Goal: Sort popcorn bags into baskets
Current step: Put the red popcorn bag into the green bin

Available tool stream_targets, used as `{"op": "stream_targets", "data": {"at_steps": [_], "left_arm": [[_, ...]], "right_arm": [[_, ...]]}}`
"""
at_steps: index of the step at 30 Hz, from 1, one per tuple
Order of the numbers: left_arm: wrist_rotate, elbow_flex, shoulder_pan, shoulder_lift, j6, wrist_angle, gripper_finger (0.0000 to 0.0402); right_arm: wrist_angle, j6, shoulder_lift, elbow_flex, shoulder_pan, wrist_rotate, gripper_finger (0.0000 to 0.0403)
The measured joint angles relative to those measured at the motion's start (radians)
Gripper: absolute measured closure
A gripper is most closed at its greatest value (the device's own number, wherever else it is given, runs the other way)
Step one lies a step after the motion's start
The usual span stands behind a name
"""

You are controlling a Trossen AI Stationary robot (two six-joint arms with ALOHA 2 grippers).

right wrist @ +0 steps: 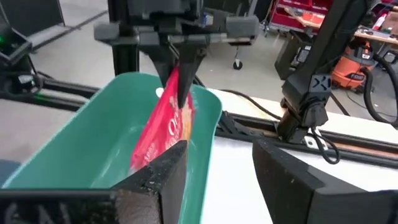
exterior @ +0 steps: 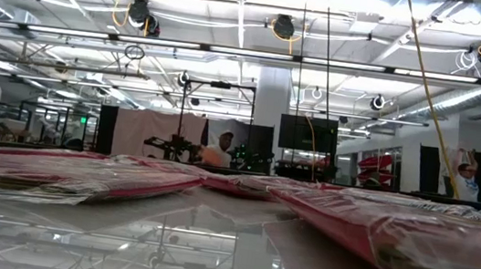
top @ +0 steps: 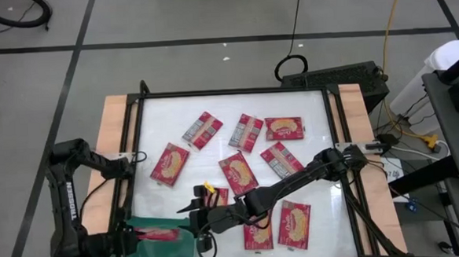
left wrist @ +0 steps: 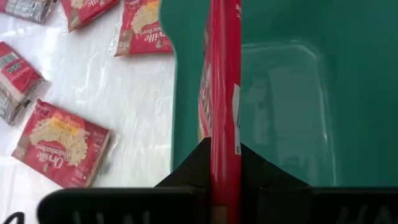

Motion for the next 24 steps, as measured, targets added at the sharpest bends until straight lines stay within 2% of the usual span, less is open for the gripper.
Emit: {"op": "stream_targets", "data": {"at_steps": [5,12,16,20,24], "left_arm": [[0.014,-0.002,0.026,-0.045,0.009,0.015,0.0361],[0.01,0.002,0.087,-0.184,0.14,0.004,0.036],[0.005,0.001,0.112,-0.199,0.273,-0.001,0.036],[0.013,-0.031,0.112,-0.196,0.373,0.088,0.036],[0.011,-0.093,0.113,-0.197,0.392,0.15,0.036]], "right_arm": [[-0.002,-0.035,0.0,0.0,-0.002,0.0,0.0228],[-0.043,-0.061,-0.016,0.0,-0.008,0.005,0.0229],[-0.094,-0.064,-0.038,0.001,-0.008,0.032,0.0229],[-0.161,-0.05,-0.044,0.001,-0.004,0.055,0.0229],[-0.169,-0.044,-0.046,0.001,-0.002,0.056,0.0229]]}}
